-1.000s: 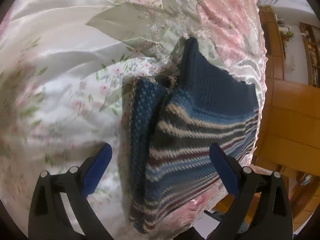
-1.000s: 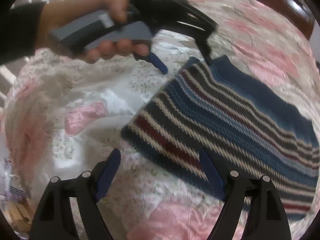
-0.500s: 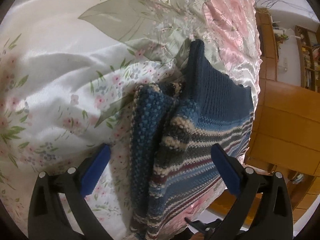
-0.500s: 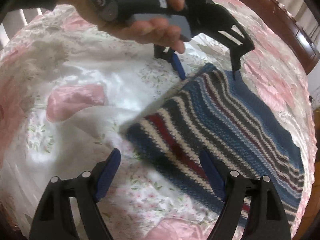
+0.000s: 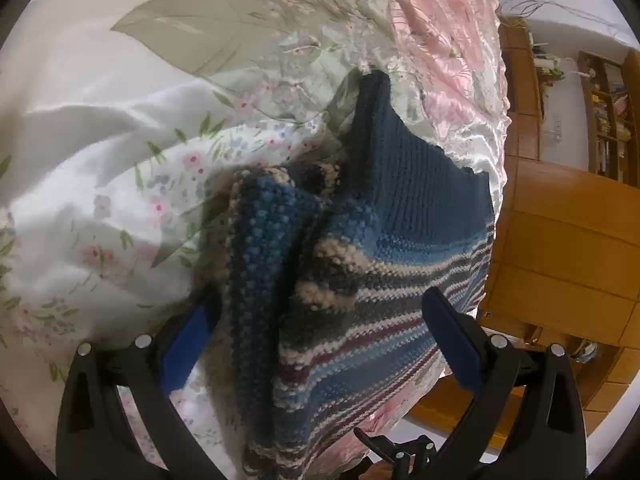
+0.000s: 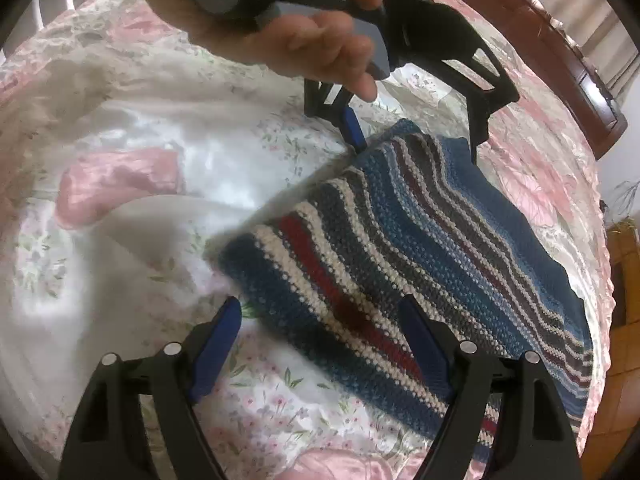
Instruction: Fold small clothes
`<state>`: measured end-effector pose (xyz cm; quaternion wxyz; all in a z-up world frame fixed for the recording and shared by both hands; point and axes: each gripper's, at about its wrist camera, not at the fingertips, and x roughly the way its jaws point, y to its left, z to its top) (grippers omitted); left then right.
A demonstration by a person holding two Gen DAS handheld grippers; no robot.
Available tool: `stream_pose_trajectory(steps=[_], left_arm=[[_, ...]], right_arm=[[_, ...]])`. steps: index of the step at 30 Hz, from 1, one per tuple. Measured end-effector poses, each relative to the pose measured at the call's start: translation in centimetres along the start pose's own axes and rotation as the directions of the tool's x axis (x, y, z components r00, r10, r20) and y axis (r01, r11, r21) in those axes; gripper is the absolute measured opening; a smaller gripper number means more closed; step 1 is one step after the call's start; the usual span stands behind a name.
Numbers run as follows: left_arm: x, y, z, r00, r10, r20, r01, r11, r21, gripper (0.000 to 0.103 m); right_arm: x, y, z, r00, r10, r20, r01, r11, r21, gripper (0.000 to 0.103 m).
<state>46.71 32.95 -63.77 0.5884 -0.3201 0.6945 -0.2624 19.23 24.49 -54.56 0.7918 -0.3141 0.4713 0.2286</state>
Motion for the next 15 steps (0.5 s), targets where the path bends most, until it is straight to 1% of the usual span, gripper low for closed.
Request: stream_pose_trajectory(steps=[4,7,8,9,10,11,15], left_arm=[[0.0,0.1,-0.2,1.0,-0.007,0.005,0.006,1.0,0.013,0.098],[0.0,0.1,-0.2,1.0,0.005,0.002,-0.005,1.0,0.02,0.092],[-0.1,0.1,-0.1,1.0,0.012,0.002,-0.012,1.0,0.025,0.086],[-0.2,0.1,-0.1,1.0,0.012,0.002,-0.012,1.0,0.027,0.074],[-0.2,0.2,0.0,1.0,0.008,-0.001,-0.008,1.0,0.023,0.07],[-0.2,0.3,0.0,1.0,0.01,0.001,-0.01,1.0,0.02,0.068],[0.0,0.8,0.2,1.0,0.012,0.003,-0.012,1.0,0.006,0.068]], right_arm=[[0.4,0.4,0.5,1.0,-0.022,0.011,0.023,1.0,-0.015,0.08],[0.6,0.5,1.2,0.999,-0.041,0.023,0.042,0.999,-0.029,0.08],[0.8,0.5,1.5,0.999,-0.047,0.024,0.048,0.998,-0.033,0.08],[0.9,0.7,1.6,0.998,-0.053,0.024,0.054,0.998,-0.037,0.08],[1.0,0.6,1.8,0.998,-0.055,0.023,0.055,0.998,-0.038,0.08],[1.3,0.7,1.9,0.998,-0.056,0.021,0.056,0.998,-0.038,0.08],[1.6,0.8,2.0,0.998,-0.054,0.013,0.055,0.998,-0.033,0.08]])
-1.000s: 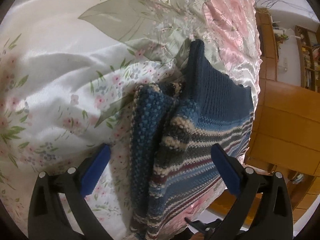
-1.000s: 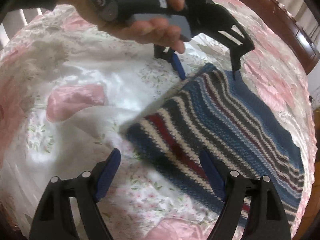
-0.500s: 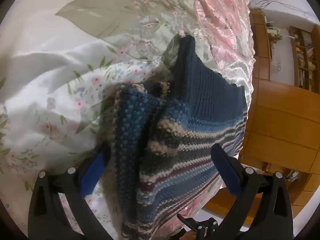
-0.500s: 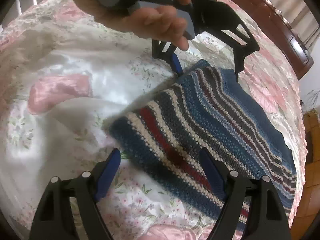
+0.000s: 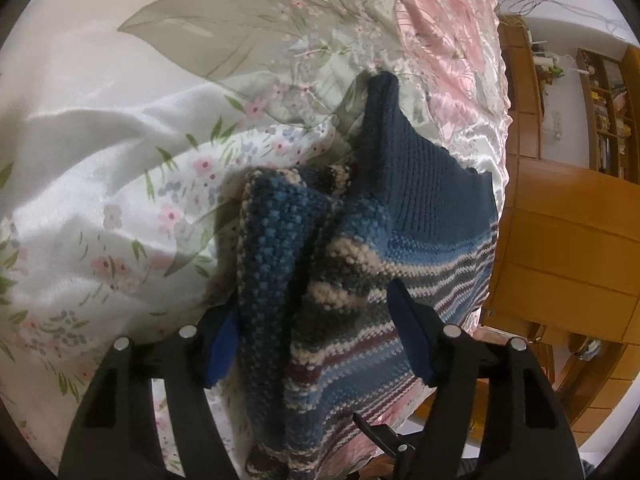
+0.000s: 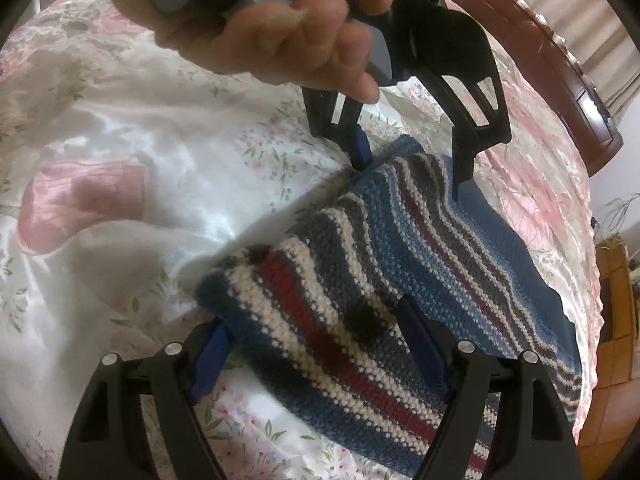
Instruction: Fold small clothes
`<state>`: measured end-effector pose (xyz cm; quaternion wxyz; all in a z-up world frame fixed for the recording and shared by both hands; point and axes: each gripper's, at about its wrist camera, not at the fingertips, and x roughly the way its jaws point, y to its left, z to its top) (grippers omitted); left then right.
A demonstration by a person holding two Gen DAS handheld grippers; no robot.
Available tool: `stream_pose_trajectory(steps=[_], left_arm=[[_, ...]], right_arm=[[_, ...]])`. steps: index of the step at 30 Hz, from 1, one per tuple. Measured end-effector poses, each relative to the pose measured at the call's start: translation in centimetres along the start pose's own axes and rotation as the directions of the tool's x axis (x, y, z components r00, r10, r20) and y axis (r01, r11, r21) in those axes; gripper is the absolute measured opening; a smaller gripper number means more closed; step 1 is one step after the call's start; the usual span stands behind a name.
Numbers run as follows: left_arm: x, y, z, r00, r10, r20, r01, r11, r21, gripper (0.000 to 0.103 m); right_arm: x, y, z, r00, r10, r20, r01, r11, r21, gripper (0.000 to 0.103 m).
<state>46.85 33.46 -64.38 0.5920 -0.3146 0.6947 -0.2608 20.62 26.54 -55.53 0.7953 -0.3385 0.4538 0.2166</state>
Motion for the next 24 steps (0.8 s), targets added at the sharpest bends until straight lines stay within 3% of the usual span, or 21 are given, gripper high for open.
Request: stream_pose_trajectory(steps=[6,11,16,20,24], left_arm=[[0.8,-0.7,0.3,1.0,-0.01,-0.008,0.01,1.0,-0.002,0.093],[1.0,-1.4,0.0,1.0,0.009,-0.007,-0.009,1.0,0.027,0.094],[0.6,-0.5,-0.1,1.0,0.017,0.006,-0.018,1.0,0.016,0.077],[0.1,0.6,-0.2,0.999,0.031,0.011,-0.03,0.999,-0.009,0.049],[-0.5,1.6,-0.4,1.0,0.014,0.02,-0.013,0.999,-0.038,0.028]], right_arm=[[-0.1,0.4,-0.1,1.0,-0.002,0.001,0.002,1.0,-0.001,0.08],[0.0,-0.1,-0.1,1.0,0.004,0.014,-0.004,1.0,0.015,0.08],[0.4,-0.1,0.0,1.0,-0.005,0.023,0.006,1.0,-0.006,0.08],[0.3,-0.1,0.2,1.0,-0.009,0.03,0.01,1.0,-0.01,0.08],[0.3,-0.3,0.4,0.999,0.033,0.026,-0.033,0.999,0.007,0.068]])
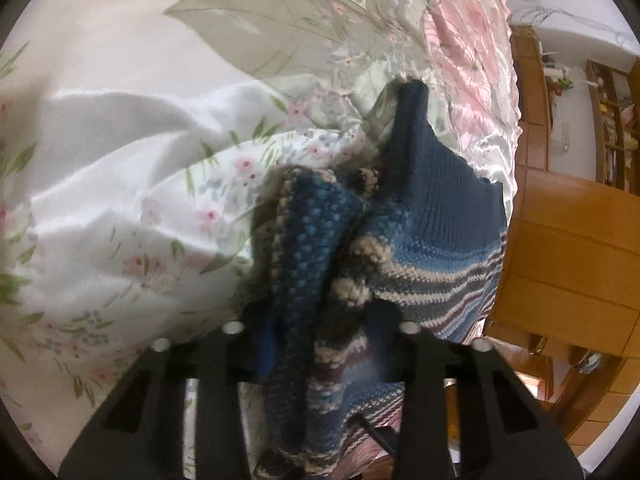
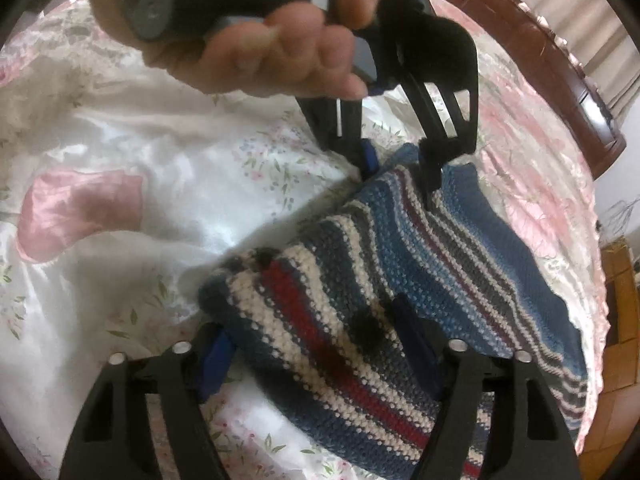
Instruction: Fold small clothes
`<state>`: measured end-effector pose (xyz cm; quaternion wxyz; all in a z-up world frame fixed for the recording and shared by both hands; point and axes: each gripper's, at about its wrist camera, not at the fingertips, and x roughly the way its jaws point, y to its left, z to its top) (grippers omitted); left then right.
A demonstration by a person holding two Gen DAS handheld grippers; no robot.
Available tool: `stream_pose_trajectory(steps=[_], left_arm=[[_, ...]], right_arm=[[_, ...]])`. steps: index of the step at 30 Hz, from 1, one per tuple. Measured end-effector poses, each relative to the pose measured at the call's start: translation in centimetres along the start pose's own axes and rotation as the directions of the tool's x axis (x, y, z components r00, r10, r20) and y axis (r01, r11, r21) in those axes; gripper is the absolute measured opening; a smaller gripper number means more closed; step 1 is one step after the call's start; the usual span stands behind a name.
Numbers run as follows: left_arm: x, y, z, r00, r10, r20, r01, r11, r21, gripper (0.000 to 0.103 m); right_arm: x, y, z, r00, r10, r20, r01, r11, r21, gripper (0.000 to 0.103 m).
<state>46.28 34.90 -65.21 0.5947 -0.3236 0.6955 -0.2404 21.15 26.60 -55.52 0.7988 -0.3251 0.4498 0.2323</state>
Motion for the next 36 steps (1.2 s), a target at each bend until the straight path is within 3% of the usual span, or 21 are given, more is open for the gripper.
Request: stream_pose_trajectory(steps=[10,12,24,36], left_arm=[[-0.8,-2.1,-0.5,0.999,0.047,0.025,-0.047,0.999,0.015,0.018],[-1.5,-3.0,-0.7,0.998,0.048,0.032,-0.049,0.998,0.025,0.018],[-4.4,-10.5,-1.7,0.994,0.094,0.058,-0.097,0.994,0.047,0.018],[-5.4,-16.8,-3.1,0.987,0.141,0.082,-0.146,0.988,0.058,0.018]], right_arm=[[-1.6,-1.7,0.0,0.999,0.041,0.026,-0.042,0.998,0.056,0.033],[-2.4,-2.0,-0.1,0.998,0.048,0.036,-0.051,0.996,0.068,0.019],[-8.1,-6.6,0.5,0.993,0.065,0.102,-0.083,0.981,0.176,0.016],[-12.5,-11.4,-1.3,0.987,0.057,0.15,-0.095,0.962,0.256,0.012]])
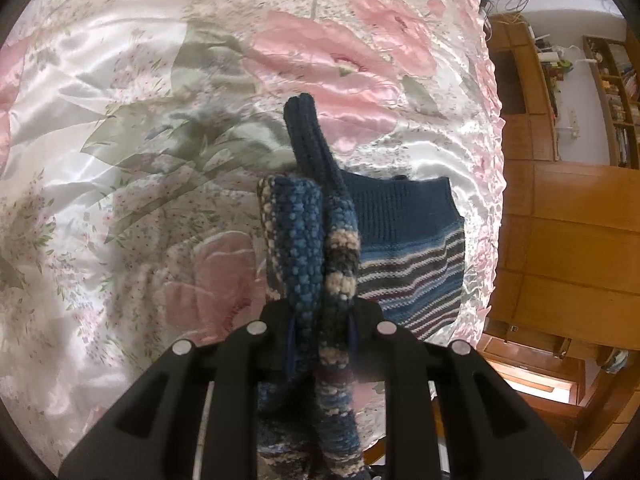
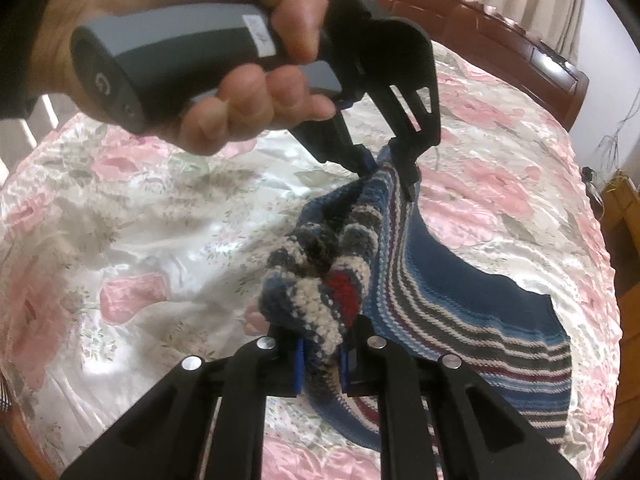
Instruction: Fold small clothes
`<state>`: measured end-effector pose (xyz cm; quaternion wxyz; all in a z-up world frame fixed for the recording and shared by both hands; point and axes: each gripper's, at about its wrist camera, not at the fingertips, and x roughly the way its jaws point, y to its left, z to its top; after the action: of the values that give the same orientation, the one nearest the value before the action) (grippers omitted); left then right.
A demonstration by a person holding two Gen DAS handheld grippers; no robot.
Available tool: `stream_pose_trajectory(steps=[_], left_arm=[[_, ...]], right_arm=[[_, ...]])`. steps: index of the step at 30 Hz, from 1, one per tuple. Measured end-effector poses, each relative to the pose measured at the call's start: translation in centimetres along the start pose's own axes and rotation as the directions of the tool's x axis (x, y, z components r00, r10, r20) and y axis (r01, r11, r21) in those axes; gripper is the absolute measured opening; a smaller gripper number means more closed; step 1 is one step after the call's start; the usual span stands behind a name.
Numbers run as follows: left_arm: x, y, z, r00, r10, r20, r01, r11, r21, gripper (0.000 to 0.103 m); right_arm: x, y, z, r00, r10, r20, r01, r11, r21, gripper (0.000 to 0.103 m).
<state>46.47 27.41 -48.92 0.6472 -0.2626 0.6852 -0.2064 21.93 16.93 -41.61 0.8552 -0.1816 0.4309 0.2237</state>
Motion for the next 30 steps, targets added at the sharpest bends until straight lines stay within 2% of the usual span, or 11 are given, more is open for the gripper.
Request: stream_pose_trajectory(steps=[17,30], left_arm=[[0.8,-6.5,-0.8,1.0,0.02,0.019,-0.02,0.999,0.029,0.018],[4.1,-12.0,-0.3,0.999,0.038,-0.008,-0.037,0.997,0.07,0.018]], right_arm=[[-3.6,-5.8,-1.3,0.999,0.003,0.051,-0.007,0.997,0.082,0.012],[-5.3,-10.7,-3.2,0.997,-0.005,0.081,-0.008,0.988,0.154,0.012]])
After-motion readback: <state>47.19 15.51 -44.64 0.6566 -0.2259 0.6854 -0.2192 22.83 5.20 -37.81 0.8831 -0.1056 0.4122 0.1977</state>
